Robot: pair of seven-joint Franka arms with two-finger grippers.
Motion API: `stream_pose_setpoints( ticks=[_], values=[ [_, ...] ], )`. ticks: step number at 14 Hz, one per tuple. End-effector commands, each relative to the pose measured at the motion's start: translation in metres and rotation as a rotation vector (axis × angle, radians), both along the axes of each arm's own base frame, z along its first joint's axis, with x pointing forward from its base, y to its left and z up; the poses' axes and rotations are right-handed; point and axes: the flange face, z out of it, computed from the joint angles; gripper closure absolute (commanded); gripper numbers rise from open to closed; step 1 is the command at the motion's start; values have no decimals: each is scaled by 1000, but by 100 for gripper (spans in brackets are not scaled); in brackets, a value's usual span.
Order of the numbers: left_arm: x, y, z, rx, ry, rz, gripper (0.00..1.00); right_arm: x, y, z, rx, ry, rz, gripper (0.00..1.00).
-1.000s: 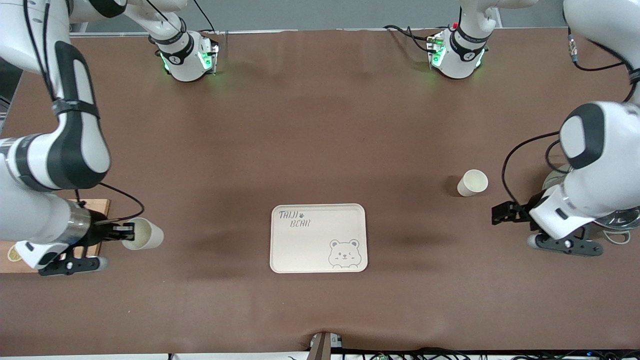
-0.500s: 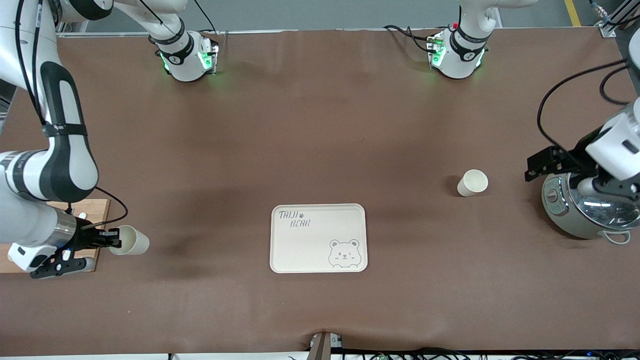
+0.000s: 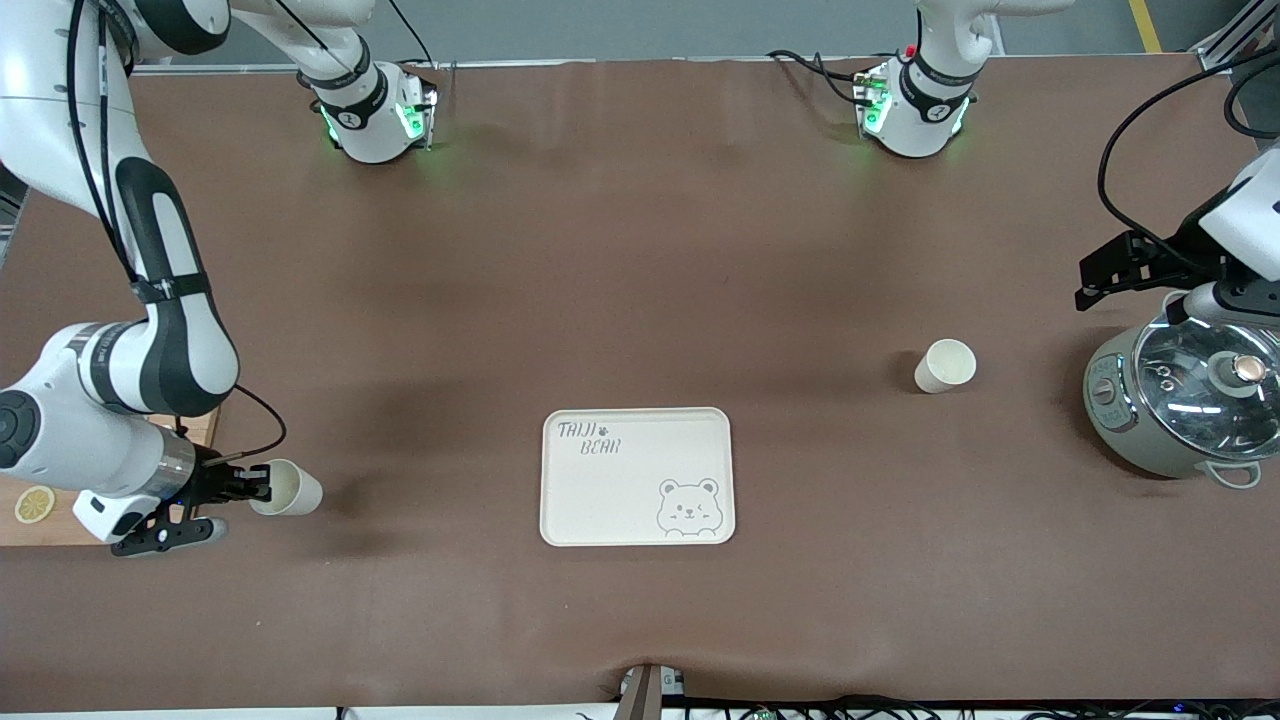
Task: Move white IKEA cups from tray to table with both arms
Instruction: 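Set the cup beside the cutting board, open the right gripper, withdraw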
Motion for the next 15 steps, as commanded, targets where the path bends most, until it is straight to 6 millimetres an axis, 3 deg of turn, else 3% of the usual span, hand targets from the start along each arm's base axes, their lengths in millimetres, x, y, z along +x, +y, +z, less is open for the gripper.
stream_pose_setpoints(
  ticks=[1,4,6,9,10,15],
  values=[
    [-4,4,0,93,-20,-77,0,-4,-3,-19,12,-17,1,100],
    [-8,3,6,97,-22,-68,0,-11,-1,-38,9,-44,-2,100],
    [-12,-8,7,91,7,-18,0,-13,2,-45,9,-46,1,100],
    [-23,-12,11,97,73,-18,0,-13,1,-49,10,-46,-1,100],
    [-24,-11,22,97,66,-28,0,-13,1,-51,10,-49,-1,100],
    [-25,-12,34,98,49,-39,0,-13,0,-52,10,-48,-5,100]
  ],
)
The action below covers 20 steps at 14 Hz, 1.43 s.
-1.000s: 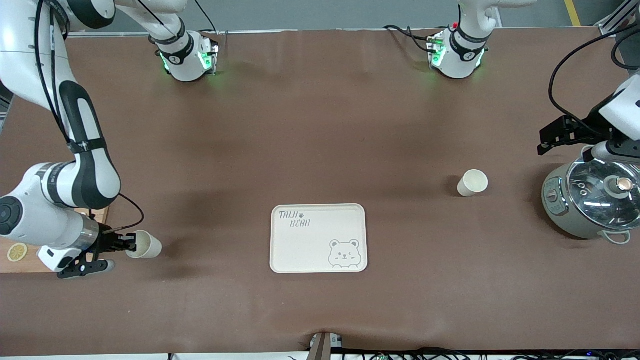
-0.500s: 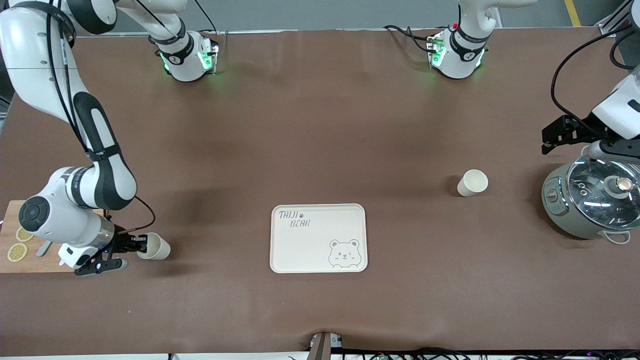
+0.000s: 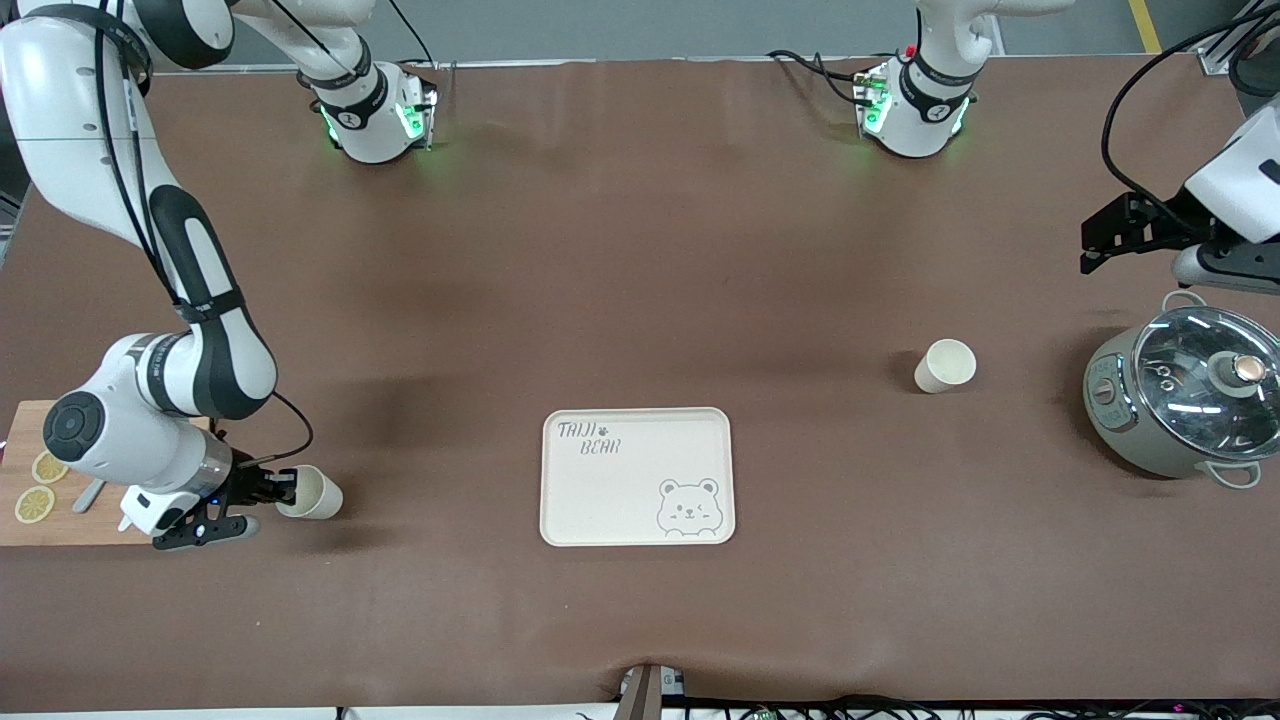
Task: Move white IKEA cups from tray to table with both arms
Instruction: 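Set the cup beside the cutting board, open the right gripper, withdraw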
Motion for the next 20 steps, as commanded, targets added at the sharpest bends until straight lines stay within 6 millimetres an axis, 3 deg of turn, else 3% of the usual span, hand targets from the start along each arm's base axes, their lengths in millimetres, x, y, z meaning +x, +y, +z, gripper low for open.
stream_pose_setpoints(
  ticks=[1,2,3,5,6,9,12,15,18,20],
  values=[
    [-2,1,9,25,-4,-1,0,-2,-3,0,11,-8,3,100],
    [-2,0,10,25,-7,-2,0,-2,-1,0,12,-8,6,100],
    [-1,-3,8,24,-4,-7,0,-2,0,0,13,-6,4,86],
    [-1,-7,6,22,0,-19,0,-1,0,3,13,-4,2,24],
    [-1,-6,7,21,1,-15,0,-1,-1,7,13,-9,-3,0],
    [-2,-6,4,17,23,-14,0,5,0,30,10,-10,-1,0],
    [-2,-7,3,15,25,-14,0,10,-2,85,2,46,10,0],
    [-1,-6,2,15,26,-13,0,3,0,145,-6,75,-23,0],
    [-1,-5,0,16,30,-11,0,-25,33,223,-95,107,-119,0],
    [-1,-6,1,15,28,-13,0,-43,29,275,-146,70,-129,0]
  ],
)
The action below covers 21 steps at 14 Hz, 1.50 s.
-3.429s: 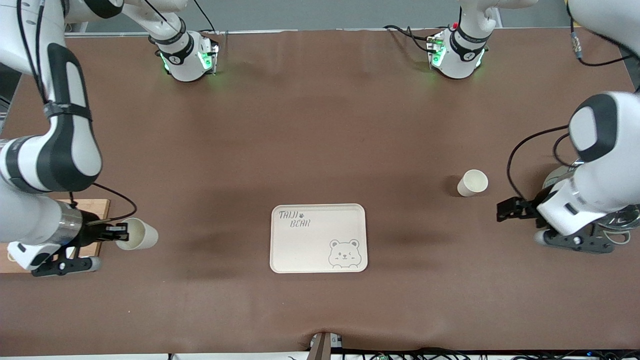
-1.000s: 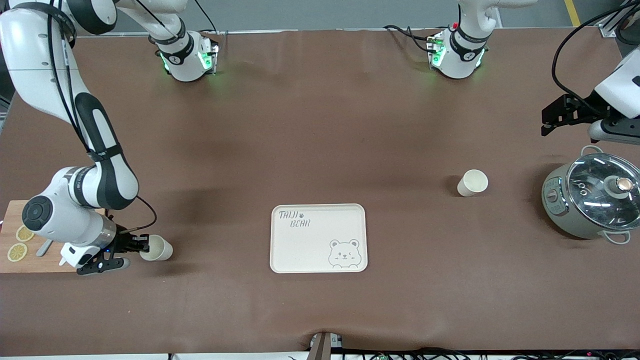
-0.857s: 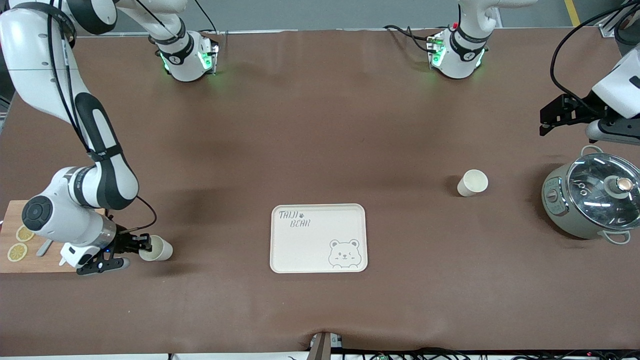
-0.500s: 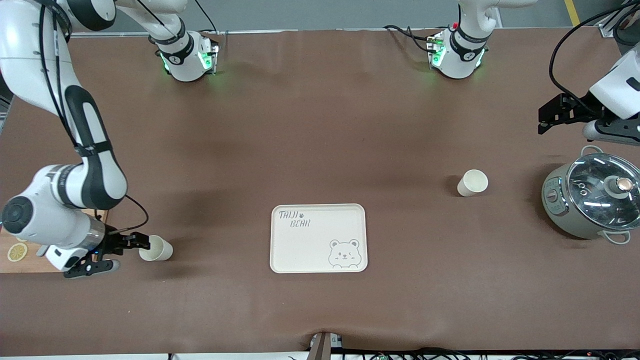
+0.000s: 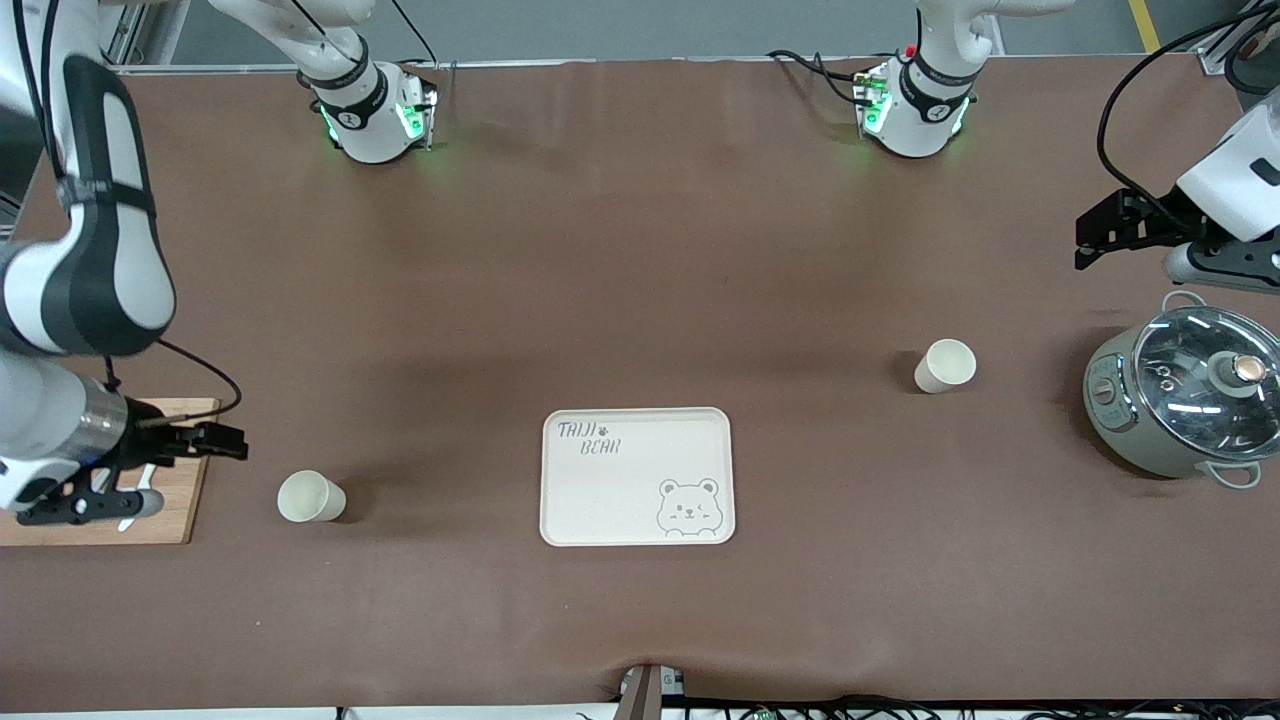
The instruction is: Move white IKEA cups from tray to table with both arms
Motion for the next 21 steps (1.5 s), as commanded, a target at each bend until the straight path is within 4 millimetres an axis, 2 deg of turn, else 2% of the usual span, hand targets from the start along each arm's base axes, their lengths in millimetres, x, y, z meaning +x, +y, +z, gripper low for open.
stream_pose_setpoints(
  ticks=[1,2,4,6,8,11,13,14,17,21],
  values=[
    [-1,-1,5,13,4,-4,0,-34,-10,65,-59,-14,-42,0],
    [0,-1,3,13,7,-4,0,-45,-25,79,-62,8,-68,0],
    [0,-2,2,13,8,-4,0,-63,-34,98,-63,29,-85,0],
    [0,-2,2,13,8,-4,0,-78,-49,98,-63,18,-52,0],
    [0,-2,2,13,8,-3,0,-91,-51,101,-46,-37,-47,0],
    [0,-3,2,14,10,-4,0,-92,-52,103,-43,-36,-60,0],
    [0,-4,2,15,8,8,0,-88,-56,127,-47,-81,-62,0],
    [0,-5,3,15,6,10,0,-89,-58,133,-54,-82,-66,0],
    [0,-5,4,15,5,8,0,-92,-71,136,-46,-76,-81,0],
    [0,-4,2,17,7,10,0,-91,-73,136,-43,-79,-88,0]
  ],
)
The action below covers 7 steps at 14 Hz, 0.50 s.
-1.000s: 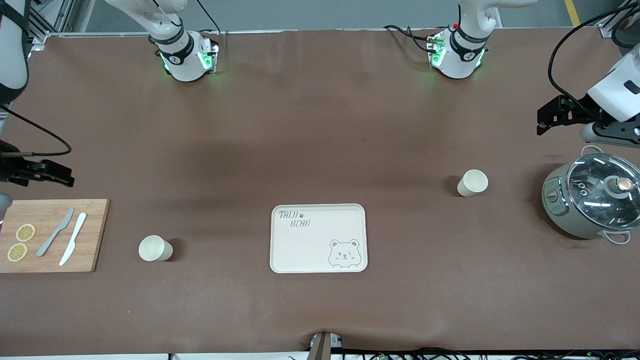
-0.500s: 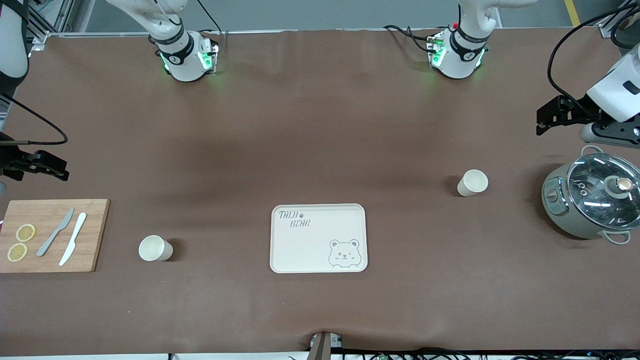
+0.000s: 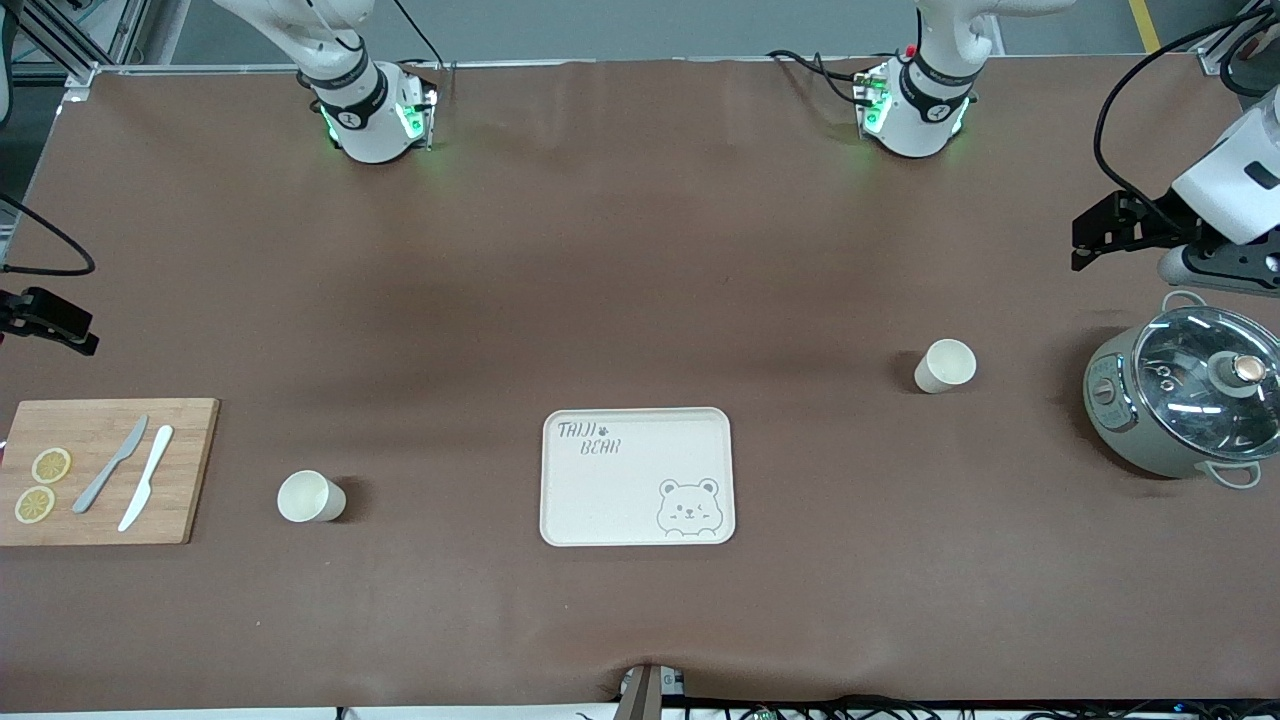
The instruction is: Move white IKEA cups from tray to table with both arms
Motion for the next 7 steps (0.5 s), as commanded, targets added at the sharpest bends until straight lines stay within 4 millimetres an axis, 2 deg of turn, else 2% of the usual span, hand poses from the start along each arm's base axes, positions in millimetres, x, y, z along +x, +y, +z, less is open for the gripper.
stream_pose_setpoints(
  ticks=[1,7],
  values=[
    [-1,-1,4,15,4,9,0,-3,-2,6,20,-8,4,0],
    [1,-1,1,15,9,9,0,-4,-2,6,20,-3,-1,0]
  ],
)
